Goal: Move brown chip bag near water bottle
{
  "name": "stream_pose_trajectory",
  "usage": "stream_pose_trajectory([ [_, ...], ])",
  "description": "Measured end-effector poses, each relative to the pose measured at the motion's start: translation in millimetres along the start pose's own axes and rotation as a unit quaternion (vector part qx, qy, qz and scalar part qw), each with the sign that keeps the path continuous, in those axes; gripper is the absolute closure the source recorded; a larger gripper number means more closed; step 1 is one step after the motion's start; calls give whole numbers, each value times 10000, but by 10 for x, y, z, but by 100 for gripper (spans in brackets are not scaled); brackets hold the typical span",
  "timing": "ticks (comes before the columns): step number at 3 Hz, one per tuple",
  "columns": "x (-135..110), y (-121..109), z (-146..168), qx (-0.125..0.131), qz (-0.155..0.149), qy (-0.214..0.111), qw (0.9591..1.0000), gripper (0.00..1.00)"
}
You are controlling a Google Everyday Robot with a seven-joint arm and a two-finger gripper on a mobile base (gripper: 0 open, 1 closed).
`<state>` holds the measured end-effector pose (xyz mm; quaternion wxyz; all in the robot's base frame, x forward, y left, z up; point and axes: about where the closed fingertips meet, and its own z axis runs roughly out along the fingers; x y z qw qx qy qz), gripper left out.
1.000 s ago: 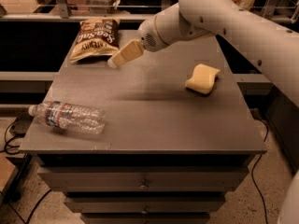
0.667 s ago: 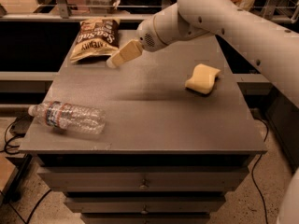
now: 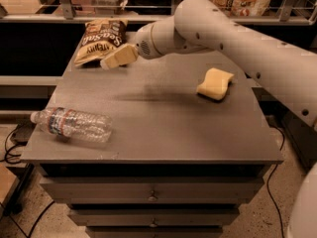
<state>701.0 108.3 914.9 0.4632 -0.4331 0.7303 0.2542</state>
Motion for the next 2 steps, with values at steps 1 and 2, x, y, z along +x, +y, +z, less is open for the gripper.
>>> stream_pose_trajectory([
  [1,-45,-41,326,11,174,-240,9996,0],
  [2,-76,-90,638,-88,223,-366,9990,0],
])
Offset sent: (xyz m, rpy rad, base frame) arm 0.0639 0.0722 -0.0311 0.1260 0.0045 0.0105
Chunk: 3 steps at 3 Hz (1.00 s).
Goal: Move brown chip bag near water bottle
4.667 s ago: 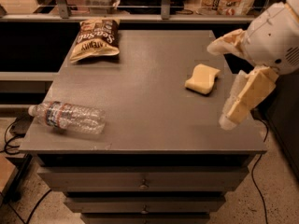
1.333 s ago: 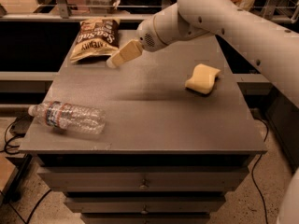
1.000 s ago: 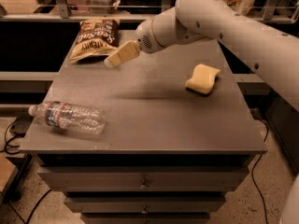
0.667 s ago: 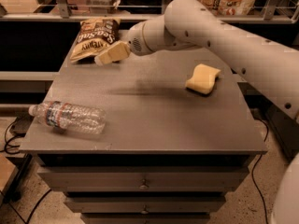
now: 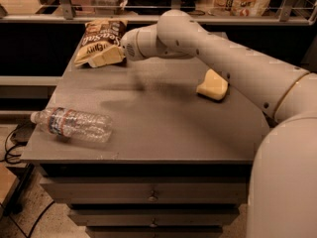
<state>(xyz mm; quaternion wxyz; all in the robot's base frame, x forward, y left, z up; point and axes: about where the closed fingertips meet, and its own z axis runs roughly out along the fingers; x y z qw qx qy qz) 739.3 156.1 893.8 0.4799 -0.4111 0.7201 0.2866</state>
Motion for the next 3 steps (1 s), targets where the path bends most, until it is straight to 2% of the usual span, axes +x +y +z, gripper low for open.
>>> stream_pose_trajectory([
  [2,59,-192,579,-210,-2,62,9998,0],
  [3,25,-320,663,-113,-24,22,9999,17],
])
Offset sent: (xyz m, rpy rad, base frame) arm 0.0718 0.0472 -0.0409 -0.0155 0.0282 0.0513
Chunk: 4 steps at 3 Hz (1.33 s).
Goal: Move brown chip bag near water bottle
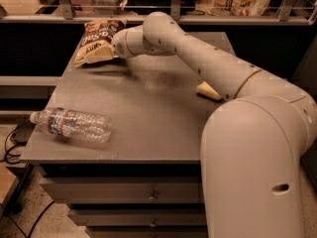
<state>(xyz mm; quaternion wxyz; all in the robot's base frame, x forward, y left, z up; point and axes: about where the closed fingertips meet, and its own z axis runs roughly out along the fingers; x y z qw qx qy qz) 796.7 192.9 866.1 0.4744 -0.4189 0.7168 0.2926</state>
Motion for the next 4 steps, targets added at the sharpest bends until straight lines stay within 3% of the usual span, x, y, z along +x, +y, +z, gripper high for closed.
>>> stream_pose_trajectory([
  [2,-67,-92,-165,304,62,-162,9994,64],
  [3,-81,-29,-285,279,148,-252,9992,95],
  [4,-228,92,-487,-47,103,-368,9993,100],
])
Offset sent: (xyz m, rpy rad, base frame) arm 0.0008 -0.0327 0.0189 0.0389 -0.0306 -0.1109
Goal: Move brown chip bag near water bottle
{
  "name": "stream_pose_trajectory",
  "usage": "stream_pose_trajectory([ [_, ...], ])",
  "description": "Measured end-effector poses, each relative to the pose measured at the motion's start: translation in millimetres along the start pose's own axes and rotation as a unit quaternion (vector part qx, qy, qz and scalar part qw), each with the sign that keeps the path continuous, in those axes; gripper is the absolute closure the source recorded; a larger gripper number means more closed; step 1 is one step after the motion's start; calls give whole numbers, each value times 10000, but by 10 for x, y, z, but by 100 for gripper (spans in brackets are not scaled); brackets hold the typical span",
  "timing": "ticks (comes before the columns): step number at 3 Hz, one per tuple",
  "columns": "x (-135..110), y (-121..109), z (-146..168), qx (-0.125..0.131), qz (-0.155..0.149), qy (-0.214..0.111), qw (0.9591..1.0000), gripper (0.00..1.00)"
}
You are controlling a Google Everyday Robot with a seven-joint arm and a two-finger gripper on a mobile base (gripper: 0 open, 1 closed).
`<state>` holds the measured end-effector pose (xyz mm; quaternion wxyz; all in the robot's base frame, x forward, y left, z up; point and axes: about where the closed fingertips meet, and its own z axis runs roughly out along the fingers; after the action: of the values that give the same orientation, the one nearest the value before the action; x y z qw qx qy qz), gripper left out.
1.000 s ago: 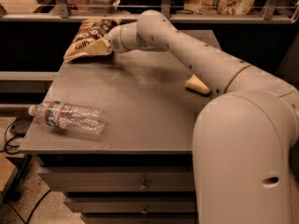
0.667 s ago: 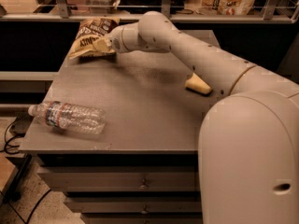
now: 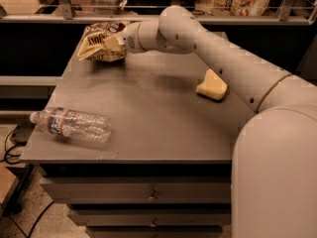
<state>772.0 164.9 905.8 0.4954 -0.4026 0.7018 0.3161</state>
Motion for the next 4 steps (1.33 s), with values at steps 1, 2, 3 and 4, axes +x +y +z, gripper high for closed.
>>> stream_pose_trajectory([
  [1,-207,201,-405,-442,-192,25,9988,100],
  [2,-298,520,-903,-731,-268,202,9968,100],
  [3,-298,521,-902,-733,-268,202,9967,100],
  [4,-252,615,-872,-802,-248,448,9955,100],
])
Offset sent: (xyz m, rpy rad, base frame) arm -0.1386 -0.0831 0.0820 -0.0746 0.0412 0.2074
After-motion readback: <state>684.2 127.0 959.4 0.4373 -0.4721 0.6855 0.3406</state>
